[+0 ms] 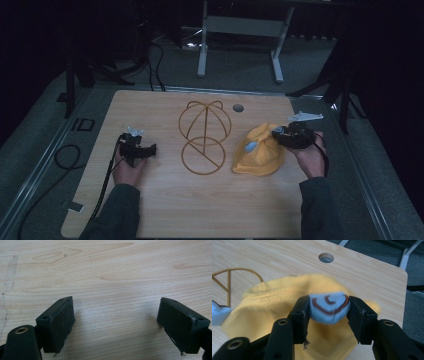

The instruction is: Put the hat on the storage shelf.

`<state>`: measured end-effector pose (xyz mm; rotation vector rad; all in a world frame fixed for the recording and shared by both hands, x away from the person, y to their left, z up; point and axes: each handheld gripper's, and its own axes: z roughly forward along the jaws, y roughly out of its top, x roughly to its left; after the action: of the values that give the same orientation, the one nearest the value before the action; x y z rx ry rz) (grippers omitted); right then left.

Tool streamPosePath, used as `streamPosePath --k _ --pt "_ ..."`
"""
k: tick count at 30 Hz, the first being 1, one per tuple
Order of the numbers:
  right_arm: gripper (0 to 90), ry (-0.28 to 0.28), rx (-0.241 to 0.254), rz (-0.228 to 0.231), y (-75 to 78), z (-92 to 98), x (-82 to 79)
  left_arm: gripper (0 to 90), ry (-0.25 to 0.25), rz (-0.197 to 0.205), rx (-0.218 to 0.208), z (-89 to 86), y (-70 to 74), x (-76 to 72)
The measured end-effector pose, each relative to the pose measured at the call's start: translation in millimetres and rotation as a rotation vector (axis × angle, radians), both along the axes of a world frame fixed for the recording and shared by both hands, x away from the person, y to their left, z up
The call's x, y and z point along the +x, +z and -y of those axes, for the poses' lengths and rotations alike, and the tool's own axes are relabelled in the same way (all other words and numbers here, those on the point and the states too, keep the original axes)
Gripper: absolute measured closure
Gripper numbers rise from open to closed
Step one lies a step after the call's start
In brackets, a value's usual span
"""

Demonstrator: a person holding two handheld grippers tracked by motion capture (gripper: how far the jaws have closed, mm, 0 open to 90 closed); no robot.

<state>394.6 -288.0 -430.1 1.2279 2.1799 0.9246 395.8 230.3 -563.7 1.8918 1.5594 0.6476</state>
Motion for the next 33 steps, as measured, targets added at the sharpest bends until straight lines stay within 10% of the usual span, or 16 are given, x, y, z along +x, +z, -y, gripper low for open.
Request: streamPosePath --k 21,33 --pt "29.2 0.028 0.013 -0.023 17.6 -39.6 -1.5 14.6 0.000 0.000 0.000 -0.1 0.1 0.1" --pt "16.0 -0.017 -0.015 -0.117 6.0 -66.7 4.5 14.6 0.001 0.000 -0.001 0.1 0.0 0.1"
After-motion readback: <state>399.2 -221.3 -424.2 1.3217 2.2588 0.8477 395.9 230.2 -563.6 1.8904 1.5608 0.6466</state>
